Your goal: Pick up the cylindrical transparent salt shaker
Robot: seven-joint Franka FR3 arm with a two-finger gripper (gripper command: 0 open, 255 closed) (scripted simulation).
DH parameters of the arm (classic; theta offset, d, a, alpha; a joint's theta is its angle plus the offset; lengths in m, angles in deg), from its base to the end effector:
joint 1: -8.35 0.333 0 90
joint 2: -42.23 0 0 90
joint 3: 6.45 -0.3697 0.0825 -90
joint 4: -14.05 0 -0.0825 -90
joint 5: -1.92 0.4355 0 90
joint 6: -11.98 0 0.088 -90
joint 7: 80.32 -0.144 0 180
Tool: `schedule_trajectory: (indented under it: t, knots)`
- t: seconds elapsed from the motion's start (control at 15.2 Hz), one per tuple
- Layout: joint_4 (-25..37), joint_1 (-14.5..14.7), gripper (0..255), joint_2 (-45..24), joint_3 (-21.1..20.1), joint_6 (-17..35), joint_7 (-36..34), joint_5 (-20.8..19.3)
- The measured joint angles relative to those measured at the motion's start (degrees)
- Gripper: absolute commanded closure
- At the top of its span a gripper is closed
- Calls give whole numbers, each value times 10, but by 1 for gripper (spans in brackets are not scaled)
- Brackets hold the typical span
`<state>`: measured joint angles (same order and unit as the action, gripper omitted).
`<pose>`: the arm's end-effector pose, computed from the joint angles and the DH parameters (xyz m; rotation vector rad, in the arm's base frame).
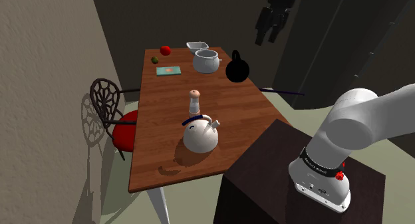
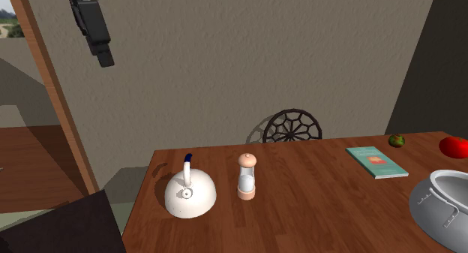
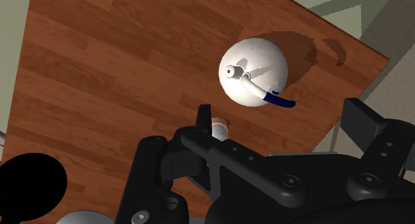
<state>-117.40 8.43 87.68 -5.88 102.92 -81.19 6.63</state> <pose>0.3232 0.0078 0.6285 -3.0490 0.0288 -0.1309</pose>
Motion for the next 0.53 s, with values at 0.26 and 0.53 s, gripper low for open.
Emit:
schedule_trajectory:
  t: [0.26,0.53]
  knots:
    - [-21,-1,0,-20,4,42,7,2]
    - [-45,0,0,-71,12,122,20,6]
